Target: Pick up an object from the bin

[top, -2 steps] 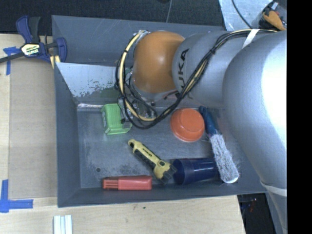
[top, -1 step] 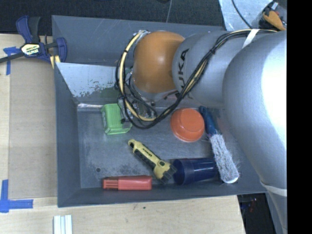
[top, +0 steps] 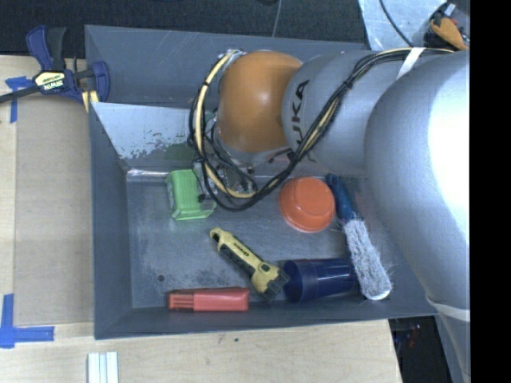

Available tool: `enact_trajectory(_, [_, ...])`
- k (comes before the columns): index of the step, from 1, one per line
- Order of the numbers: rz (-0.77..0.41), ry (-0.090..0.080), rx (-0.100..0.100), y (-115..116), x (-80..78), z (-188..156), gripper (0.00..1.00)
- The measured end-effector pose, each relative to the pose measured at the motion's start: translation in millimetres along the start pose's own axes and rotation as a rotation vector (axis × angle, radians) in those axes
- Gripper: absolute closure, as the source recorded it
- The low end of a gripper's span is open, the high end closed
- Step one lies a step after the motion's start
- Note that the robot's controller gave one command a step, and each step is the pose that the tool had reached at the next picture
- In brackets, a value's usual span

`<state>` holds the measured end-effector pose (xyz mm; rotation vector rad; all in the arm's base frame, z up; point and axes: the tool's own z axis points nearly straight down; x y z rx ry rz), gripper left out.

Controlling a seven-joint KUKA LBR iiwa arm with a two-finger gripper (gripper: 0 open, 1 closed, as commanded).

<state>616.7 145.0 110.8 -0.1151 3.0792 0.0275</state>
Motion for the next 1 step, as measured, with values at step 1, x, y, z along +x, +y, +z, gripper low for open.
enact_trajectory(1, [0.000, 0.000, 0.000, 0.0, 0.0, 0.0, 1.00])
